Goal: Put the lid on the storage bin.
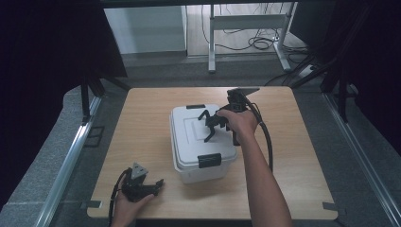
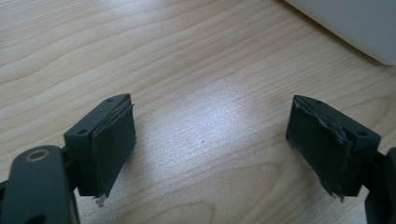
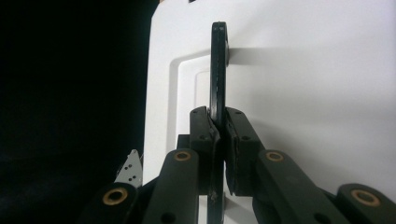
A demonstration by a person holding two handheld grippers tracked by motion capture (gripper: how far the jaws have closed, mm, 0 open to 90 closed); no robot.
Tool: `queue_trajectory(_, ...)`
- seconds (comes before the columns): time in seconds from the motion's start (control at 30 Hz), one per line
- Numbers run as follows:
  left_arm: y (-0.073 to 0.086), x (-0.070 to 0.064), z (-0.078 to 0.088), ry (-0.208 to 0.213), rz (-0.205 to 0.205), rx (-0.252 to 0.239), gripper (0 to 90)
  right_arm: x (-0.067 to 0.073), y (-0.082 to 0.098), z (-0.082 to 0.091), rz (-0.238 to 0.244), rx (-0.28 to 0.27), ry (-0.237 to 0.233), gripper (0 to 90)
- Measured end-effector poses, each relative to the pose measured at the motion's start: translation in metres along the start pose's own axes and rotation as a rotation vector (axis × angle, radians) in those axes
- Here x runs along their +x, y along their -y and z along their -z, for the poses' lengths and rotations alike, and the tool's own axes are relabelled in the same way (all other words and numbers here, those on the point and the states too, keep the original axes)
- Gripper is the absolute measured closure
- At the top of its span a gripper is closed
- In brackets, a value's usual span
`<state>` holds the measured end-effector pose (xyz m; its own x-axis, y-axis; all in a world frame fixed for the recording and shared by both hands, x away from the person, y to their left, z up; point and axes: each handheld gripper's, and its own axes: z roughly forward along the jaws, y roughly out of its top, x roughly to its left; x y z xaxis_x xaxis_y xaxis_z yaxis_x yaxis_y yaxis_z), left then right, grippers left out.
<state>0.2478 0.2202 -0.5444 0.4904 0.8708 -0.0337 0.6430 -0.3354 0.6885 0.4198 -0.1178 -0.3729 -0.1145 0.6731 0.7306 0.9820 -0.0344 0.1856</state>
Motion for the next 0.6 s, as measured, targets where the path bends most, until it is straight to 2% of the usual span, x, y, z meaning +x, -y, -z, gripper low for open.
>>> queue_trajectory(0.27, 0.0, 0.0, 0.0, 0.0, -0.001, 0.0, 15.6, 0.012, 0.004, -0.002, 0.016, -0.002, 0.009, 82.6)
queue_trajectory(0.33, 0.0, 0.0, 0.0, 0.0, -0.002, 0.0, 15.6, 0.016, 0.006, -0.007, 0.021, -0.002, 0.034, 82.6)
queue_trajectory(0.5, 0.0, 0.0, 0.0, 0.002, -0.007, 0.003, 15.6, 0.011, 0.008, -0.017, 0.016, 0.014, 0.043, 82.4)
queue_trajectory(0.6, 0.0, 0.0, 0.0, 0.003, -0.006, 0.002, 15.6, 0.009, 0.01, -0.016, 0.014, 0.014, 0.031, 82.4)
